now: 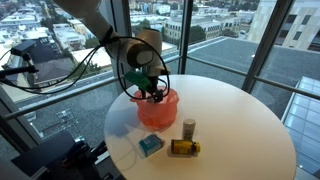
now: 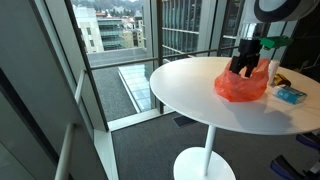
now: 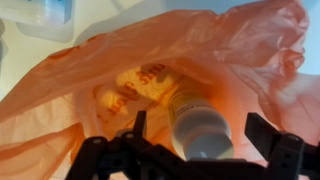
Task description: Remove the white container from the plastic bag.
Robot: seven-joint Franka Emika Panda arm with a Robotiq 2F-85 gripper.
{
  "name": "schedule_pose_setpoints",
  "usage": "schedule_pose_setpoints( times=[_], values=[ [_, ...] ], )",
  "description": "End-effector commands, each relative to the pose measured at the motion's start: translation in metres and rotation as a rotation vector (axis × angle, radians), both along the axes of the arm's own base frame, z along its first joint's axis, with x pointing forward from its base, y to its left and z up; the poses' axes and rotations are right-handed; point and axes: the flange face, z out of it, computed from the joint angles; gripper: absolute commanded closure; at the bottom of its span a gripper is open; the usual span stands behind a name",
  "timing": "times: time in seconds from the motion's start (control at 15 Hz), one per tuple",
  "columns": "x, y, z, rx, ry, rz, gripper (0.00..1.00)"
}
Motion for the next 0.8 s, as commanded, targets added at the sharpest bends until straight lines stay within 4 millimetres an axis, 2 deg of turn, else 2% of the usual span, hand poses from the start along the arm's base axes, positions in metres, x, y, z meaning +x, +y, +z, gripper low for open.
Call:
schedule_pose_setpoints(
  times=[0.0,0.07,0.27,0.6,0.73],
  values=[
    [-0.002,-0.003,-0.004,0.008,-0.005,0.0,0.1],
    [-0.002,-0.004,-0.004,0.007,-0.006,0.001,0.27],
    [-0.002,-0.005,-0.003,0.005,-0.002,-0.001,0.53],
    [-0.001,-0.013,0.008,-0.004,-0.002,-0.016,0.92],
    [-0.001,-0.016,0.012,-0.007,-0.008,-0.019,0.98]
  ],
)
